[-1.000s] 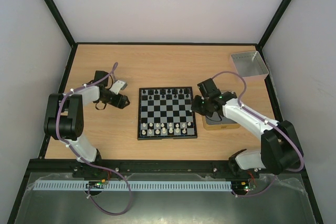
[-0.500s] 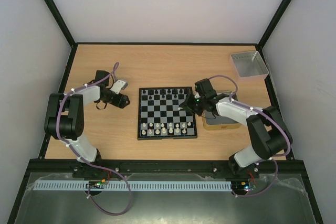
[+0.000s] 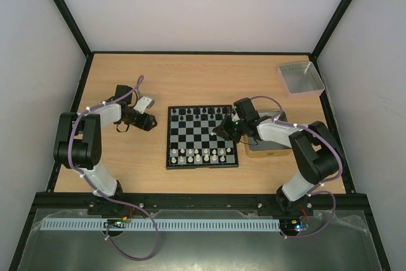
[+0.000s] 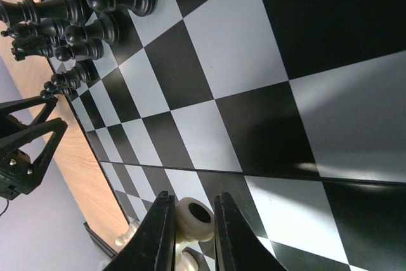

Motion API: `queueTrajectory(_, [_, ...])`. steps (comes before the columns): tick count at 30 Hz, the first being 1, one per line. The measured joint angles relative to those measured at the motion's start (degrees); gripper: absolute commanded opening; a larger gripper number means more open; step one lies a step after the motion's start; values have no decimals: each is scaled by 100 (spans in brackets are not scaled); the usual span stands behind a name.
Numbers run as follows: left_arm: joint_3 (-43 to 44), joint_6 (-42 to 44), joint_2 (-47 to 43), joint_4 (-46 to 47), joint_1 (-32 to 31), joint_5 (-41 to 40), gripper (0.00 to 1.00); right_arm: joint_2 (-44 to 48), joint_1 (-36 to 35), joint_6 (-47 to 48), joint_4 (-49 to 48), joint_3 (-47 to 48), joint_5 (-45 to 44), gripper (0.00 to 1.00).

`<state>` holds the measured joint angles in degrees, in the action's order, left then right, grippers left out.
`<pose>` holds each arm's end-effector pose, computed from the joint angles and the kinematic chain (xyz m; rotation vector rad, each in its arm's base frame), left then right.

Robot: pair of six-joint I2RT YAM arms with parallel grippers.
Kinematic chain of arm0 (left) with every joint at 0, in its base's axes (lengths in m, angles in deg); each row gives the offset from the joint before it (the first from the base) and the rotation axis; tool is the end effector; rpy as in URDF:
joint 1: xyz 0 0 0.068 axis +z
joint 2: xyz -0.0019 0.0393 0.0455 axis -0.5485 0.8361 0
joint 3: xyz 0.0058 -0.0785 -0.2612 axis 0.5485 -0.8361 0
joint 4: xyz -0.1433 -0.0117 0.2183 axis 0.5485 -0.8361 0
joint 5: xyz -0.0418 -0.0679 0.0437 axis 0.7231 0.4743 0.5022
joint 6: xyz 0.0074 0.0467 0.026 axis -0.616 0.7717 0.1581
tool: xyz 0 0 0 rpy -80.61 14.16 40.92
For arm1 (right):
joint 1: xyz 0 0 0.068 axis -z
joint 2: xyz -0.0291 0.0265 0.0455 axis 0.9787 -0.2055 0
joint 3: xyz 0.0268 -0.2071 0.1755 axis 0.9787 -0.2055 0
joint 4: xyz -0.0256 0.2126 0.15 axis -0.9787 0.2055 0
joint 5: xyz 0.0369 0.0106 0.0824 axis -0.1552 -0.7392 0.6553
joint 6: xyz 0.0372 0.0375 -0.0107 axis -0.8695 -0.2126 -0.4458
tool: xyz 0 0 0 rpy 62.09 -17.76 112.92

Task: Set up the chess pieces on the board
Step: Place the chess piece on the chessboard.

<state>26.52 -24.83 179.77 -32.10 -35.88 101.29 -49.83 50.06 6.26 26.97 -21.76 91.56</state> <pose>0.3120 -0.0274 0.1395 0.6266 2.5561 -0.4134 0.2540 0.1601 0.1546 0.4404 2.7378 1.3817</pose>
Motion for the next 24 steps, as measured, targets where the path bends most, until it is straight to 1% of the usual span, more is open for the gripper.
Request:
queueTrajectory(10, [0,0,0,0,0,-2,76,-116,0,-168,-153,-20,225,10])
queueTrajectory(14, [0,2,0,0,0,-2,76,-116,0,-271,-232,-83,271,13])
queueTrajectory(24, [0,0,0,0,0,-2,76,-118,0,-446,-313,-199,374,13])
